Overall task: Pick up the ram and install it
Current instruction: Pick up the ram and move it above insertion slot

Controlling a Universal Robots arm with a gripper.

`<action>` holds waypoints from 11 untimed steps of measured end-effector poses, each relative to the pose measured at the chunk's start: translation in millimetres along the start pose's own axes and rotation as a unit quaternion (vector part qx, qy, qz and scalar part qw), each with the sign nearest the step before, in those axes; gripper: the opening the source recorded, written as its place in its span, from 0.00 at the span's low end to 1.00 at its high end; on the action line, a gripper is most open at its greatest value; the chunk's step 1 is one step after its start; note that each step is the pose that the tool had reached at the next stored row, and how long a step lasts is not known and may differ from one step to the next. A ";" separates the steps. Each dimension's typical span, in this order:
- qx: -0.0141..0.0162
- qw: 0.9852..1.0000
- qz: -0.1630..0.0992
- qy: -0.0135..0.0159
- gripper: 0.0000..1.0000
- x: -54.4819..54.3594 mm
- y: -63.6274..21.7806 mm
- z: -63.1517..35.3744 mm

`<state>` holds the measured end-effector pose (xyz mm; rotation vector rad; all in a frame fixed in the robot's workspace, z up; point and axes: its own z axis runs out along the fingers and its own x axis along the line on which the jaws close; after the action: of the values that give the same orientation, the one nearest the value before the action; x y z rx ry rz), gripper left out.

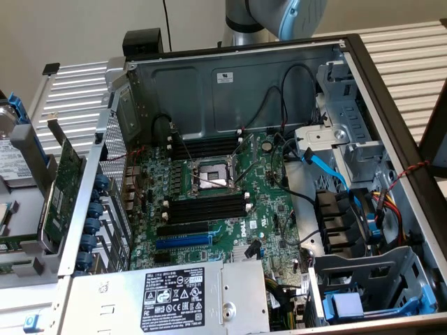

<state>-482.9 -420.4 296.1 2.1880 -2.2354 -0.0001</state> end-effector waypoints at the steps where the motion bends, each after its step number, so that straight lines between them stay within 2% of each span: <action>1: 0.001 1.000 0.000 0.000 0.45 0.3 0.4 1.8; 6: 0.001 1.000 0.000 0.000 0.45 8.3 0.2 11.1; 11: 0.001 1.000 0.001 0.000 0.45 8.5 0.2 20.1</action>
<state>-483.4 -429.0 276.1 2.1868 -2.2381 0.0017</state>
